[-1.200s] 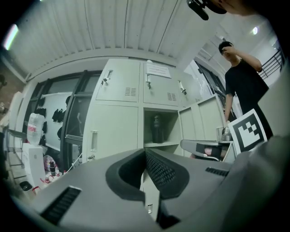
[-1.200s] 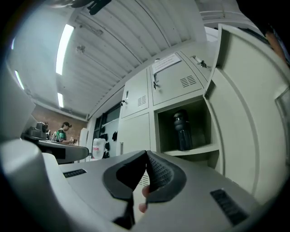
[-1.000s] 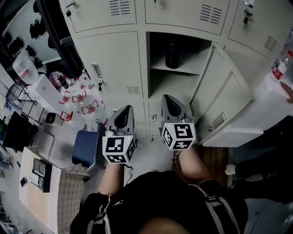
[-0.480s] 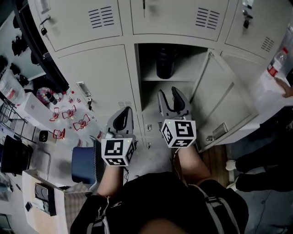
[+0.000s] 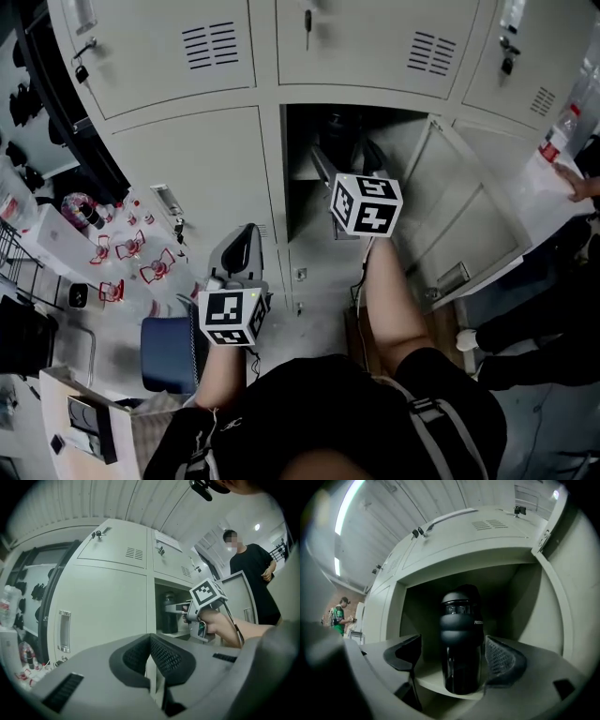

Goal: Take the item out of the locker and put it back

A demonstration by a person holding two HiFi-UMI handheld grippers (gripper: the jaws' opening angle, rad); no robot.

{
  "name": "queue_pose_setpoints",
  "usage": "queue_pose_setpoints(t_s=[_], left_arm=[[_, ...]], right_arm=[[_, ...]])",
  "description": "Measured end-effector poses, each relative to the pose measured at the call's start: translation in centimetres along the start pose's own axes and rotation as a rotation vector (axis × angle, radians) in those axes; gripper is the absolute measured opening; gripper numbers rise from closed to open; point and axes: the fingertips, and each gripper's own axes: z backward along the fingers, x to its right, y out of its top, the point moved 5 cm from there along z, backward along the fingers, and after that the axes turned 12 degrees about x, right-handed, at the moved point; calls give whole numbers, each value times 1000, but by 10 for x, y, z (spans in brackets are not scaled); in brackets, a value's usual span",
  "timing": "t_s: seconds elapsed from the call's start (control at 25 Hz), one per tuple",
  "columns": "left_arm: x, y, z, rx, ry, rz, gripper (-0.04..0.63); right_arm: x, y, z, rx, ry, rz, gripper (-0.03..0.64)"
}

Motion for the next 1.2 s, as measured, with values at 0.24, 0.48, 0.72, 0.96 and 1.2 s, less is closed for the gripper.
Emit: queue_pose_setpoints(t_s=[0.24, 0.48, 0.72, 0.96, 1.2], left_arm=[[-13, -2, 1, 0, 11, 3, 12], [-19, -4, 1, -7, 20, 2, 12], [-20, -5, 1, -14, 20, 2, 12], [-16, -6, 1, -19, 6, 5, 12], [-12, -7, 4, -27, -8, 10, 12]], right_arm=[[8, -7, -32, -50, -40, 36, 433], [15, -15, -48, -72, -67, 31, 427], [17, -14, -46, -67, -73, 19, 436], [12, -6, -32, -86, -27, -109, 436], [11, -3, -16, -115, 28, -376, 436]])
